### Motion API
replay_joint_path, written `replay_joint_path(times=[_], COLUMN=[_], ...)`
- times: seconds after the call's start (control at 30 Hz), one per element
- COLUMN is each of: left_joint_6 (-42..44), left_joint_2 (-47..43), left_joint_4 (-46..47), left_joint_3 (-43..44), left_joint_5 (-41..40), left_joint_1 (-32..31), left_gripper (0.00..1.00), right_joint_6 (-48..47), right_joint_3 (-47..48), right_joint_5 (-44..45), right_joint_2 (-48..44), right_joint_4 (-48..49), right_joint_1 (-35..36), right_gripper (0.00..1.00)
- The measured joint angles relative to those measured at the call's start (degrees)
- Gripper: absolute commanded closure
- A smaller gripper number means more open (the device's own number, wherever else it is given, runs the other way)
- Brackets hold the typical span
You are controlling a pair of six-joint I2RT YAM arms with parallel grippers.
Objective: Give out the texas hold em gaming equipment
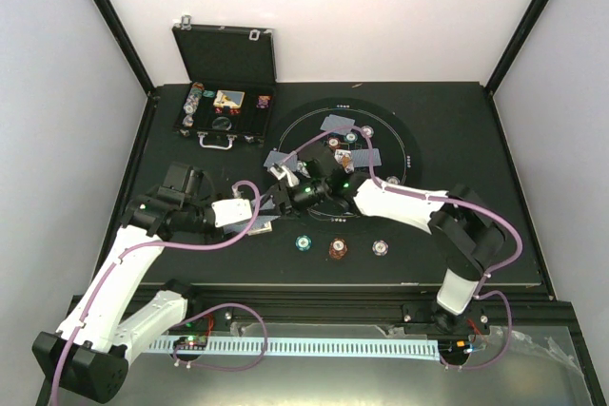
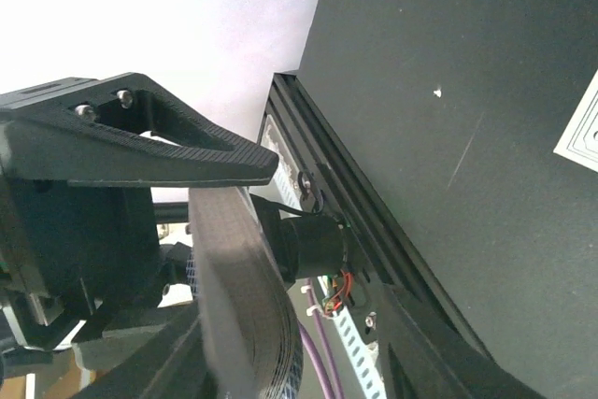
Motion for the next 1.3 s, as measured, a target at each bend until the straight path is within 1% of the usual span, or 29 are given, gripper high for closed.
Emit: replay_joint_path(times=[0.1,0.17,0.37,0.63,0.73,0.87,1.03,1.07,1.17,1.3], left_joint_6=[-0.02,-0.02,0.0,0.0,0.02,0.0,0.02,0.04,0.37,1.44], left_joint_2=[0.0,0.0,-0.09,-0.09,-0.09,-0.07,1.2,2.01,3.91,6.1], left_joint_4=[0.0,-0.02,-0.2,-0.17,-0.17,0.15,2.73,3.5,5.75,8.7], left_joint_3=[0.0,0.0,0.0,0.0,0.0,0.0,-2.51,-3.78,-7.08,-9.9], left_joint_5=[0.02,0.02,0.13,0.2,0.17,-0.02,-2.03,-2.56,-3.78,-5.01], left_joint_1=[0.0,0.0,-0.02,-0.02,-0.02,-0.02,0.24,0.55,2.25,6.12], left_gripper=[0.65,0.65,0.65,0.65,0.65,0.65,0.67,0.69,0.7,0.68], right_joint_6=[-0.15,-0.24,-1.01,-2.19,-3.43,-6.34,-12.17,-13.66,-16.79,-20.13], right_joint_3=[-0.09,-0.11,-0.66,-1.38,-1.57,-2.01,-0.85,0.5,4.35,10.32], right_joint_5=[0.5,0.83,2.45,3.41,3.37,3.13,4.59,5.31,6.25,6.91], right_joint_2=[-1.01,-1.64,-3.17,-4.09,-5.03,-6.47,-5.79,-4.66,-0.26,7.89], right_joint_4=[-0.81,-1.44,-4.04,-7.21,-8.87,-11.56,-17.2,-18.64,-20.83,-23.28], right_joint_1=[-0.39,-0.87,-2.97,-5.16,-7.96,-15.93,-28.46,-30.93,-35.39,-39.52], right_gripper=[0.66,0.76,0.9,0.96,0.97,0.97,0.97,0.97,0.97,0.96])
